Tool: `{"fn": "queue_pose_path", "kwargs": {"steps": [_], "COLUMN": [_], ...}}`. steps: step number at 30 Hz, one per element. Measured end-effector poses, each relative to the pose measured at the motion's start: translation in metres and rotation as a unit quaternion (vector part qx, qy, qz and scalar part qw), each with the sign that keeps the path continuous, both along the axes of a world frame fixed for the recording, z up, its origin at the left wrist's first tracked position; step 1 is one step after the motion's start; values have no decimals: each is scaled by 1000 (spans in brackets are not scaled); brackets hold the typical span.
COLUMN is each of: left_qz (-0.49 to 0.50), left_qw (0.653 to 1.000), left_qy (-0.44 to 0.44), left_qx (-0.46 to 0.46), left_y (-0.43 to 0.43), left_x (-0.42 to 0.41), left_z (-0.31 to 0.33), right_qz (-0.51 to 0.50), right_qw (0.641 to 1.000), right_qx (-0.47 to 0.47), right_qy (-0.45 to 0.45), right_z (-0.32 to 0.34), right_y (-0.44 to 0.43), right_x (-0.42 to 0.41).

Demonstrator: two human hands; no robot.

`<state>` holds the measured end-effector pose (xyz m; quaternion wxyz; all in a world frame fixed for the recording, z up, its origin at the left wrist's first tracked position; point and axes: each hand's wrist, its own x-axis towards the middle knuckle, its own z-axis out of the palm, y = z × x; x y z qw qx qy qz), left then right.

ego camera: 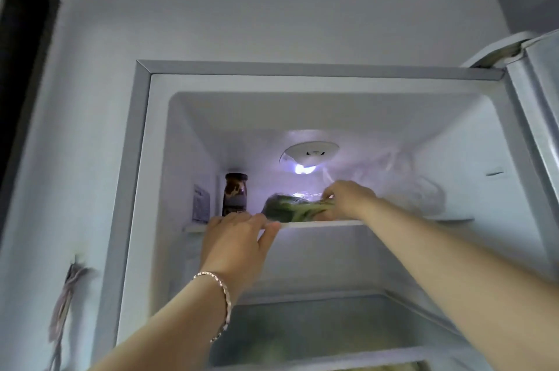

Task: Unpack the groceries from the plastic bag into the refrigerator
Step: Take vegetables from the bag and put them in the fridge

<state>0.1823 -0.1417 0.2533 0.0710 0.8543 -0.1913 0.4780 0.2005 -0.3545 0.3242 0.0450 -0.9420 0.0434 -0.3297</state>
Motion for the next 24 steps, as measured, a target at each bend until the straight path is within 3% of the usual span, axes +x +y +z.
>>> {"fn": "queue_pose_path", "kwargs": {"steps": [3, 6, 10, 18, 21, 24], "left_qz": [10, -4, 0, -26, -31, 5], "left_qw": [1000, 1000, 1000, 999, 996, 988], "left_qy": [-13, -6, -1, 24, 61, 113], "left_qx": [3, -6, 4, 21, 51, 108], "left_y": [-1, 0, 0, 4, 9, 17], "left_x": [3, 4, 3, -3, -10, -20], "left_z": [-2, -2, -2, 1, 7, 1], "right_qz": [29, 156, 111, 91, 109, 198], "right_qw": [998, 978, 991, 988, 987, 942], "right_qx": [49, 138, 72, 121, -16, -154], "right_qy": [-4, 5, 28, -13, -113, -223], "right_z": [0, -3, -6, -14, -33, -63], "right_y": [-3, -8, -17, -6, -2, 6], "right_x": [4, -7, -5, -18, -36, -62]}}
